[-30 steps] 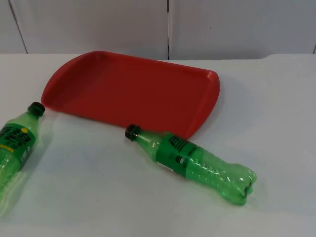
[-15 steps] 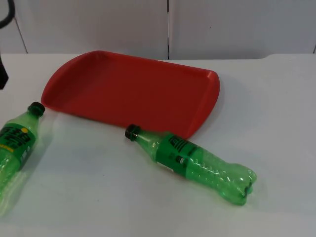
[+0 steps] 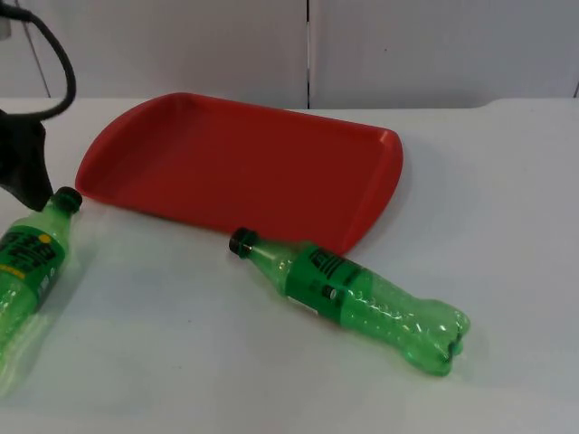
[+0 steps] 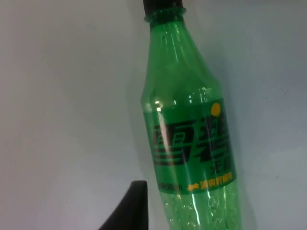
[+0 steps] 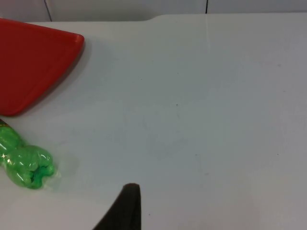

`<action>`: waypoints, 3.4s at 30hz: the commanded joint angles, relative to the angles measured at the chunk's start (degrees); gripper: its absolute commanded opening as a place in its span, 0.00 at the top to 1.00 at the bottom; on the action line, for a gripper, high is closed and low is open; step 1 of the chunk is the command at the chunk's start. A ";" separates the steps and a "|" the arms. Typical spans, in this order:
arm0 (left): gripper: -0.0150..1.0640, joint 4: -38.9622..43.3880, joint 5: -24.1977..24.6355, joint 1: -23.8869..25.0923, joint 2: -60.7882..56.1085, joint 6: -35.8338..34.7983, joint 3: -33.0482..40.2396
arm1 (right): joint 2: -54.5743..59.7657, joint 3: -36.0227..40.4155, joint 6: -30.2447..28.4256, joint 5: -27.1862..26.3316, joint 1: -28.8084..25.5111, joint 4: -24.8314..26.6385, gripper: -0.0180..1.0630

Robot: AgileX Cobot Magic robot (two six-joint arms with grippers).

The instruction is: Place the bottle upright on the tray.

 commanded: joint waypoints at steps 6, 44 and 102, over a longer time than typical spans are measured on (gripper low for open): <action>0.01 -1.77 -2.99 -0.15 5.58 0.84 -0.40 | -0.19 0.36 0.04 -0.25 -0.28 -0.17 0.01; 0.01 -6.13 -8.10 5.08 23.26 4.91 -8.08 | -0.19 0.36 0.04 -0.25 -0.28 -0.06 0.01; 0.99 -15.35 -7.28 3.10 7.90 3.88 -9.09 | -0.19 0.36 0.04 -0.25 -0.28 -0.16 0.01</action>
